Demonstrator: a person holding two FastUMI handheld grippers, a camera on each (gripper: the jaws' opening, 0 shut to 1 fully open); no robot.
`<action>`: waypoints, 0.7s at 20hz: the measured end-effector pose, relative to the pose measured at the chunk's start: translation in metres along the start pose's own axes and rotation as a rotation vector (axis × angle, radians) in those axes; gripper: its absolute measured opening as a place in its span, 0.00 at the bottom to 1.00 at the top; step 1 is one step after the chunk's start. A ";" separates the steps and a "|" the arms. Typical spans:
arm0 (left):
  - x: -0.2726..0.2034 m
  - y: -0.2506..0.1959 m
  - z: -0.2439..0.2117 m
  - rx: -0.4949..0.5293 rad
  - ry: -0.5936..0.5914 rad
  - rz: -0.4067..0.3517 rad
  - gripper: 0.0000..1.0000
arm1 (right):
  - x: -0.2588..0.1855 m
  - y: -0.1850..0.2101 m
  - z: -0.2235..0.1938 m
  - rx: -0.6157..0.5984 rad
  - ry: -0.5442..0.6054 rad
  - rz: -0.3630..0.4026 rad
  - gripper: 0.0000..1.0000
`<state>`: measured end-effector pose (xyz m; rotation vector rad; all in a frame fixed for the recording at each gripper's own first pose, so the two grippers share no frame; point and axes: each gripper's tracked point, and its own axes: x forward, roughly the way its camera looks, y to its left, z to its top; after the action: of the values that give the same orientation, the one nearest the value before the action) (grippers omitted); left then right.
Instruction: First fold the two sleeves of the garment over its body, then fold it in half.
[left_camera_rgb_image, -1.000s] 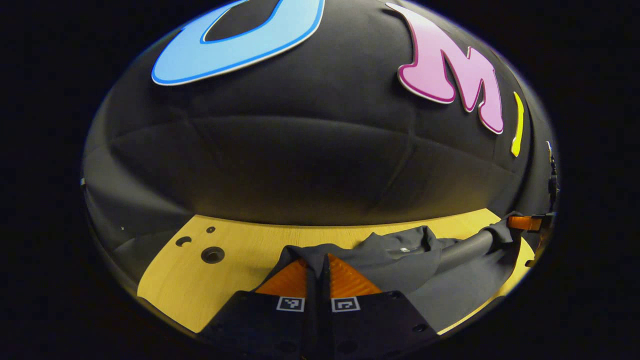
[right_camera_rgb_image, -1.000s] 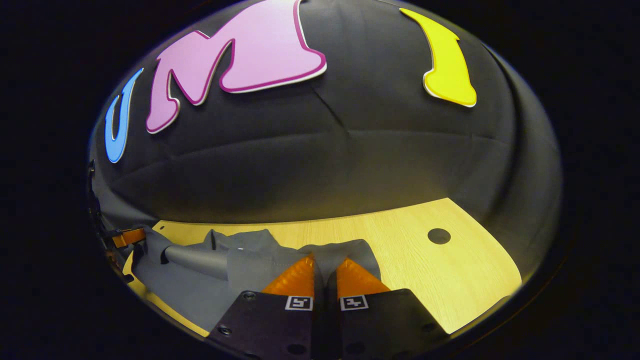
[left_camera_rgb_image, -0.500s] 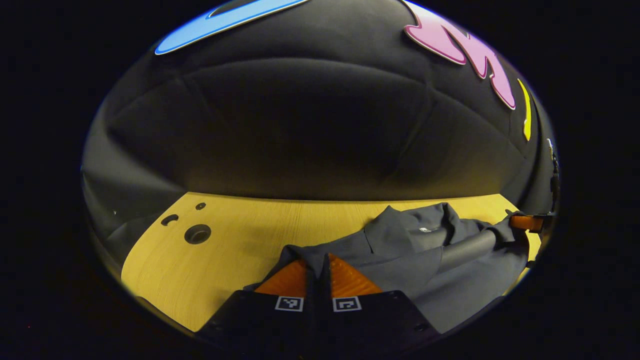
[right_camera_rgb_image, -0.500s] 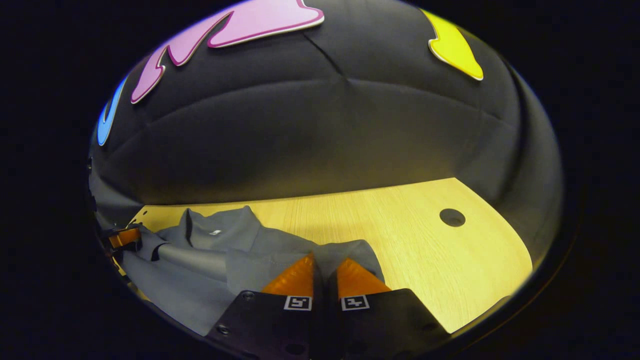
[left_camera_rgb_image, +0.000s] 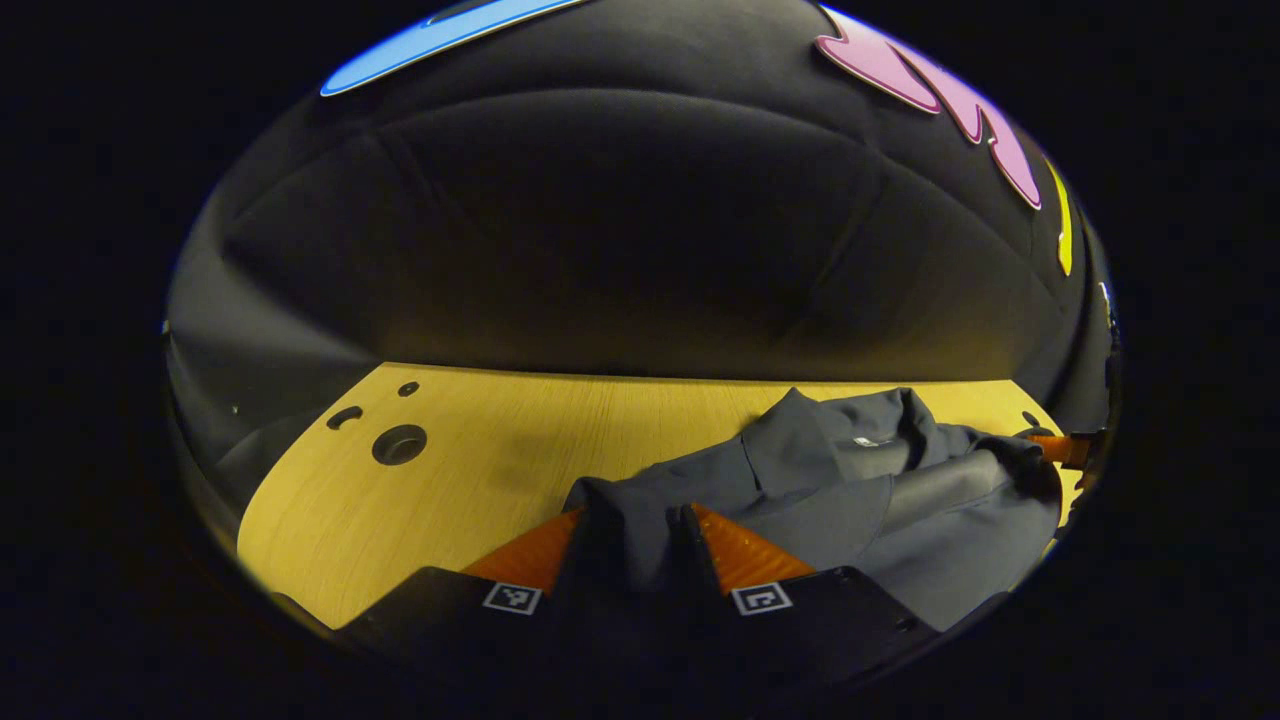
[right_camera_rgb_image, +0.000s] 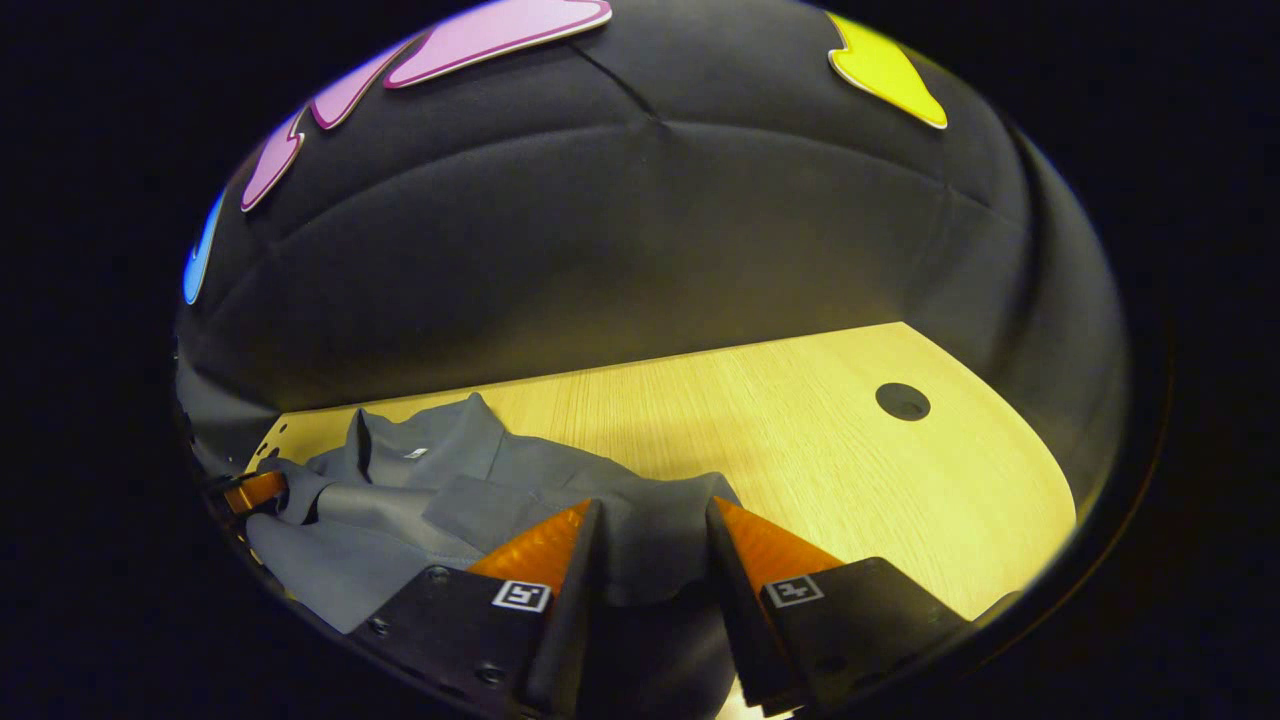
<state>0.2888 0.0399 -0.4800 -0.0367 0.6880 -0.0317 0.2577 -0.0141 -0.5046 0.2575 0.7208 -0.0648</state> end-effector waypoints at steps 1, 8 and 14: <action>-0.003 -0.003 0.001 0.003 0.007 -0.007 0.55 | -0.004 0.002 0.000 -0.005 0.001 0.003 0.69; -0.042 -0.015 0.027 -0.029 -0.046 -0.032 0.96 | -0.044 0.011 0.014 0.008 -0.024 0.011 0.91; -0.110 -0.025 0.042 -0.043 -0.081 -0.042 0.96 | -0.116 0.017 0.035 -0.016 -0.089 0.023 0.99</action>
<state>0.2300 0.0205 -0.3763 -0.0933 0.6065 -0.0552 0.1963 -0.0098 -0.3992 0.2464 0.6297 -0.0479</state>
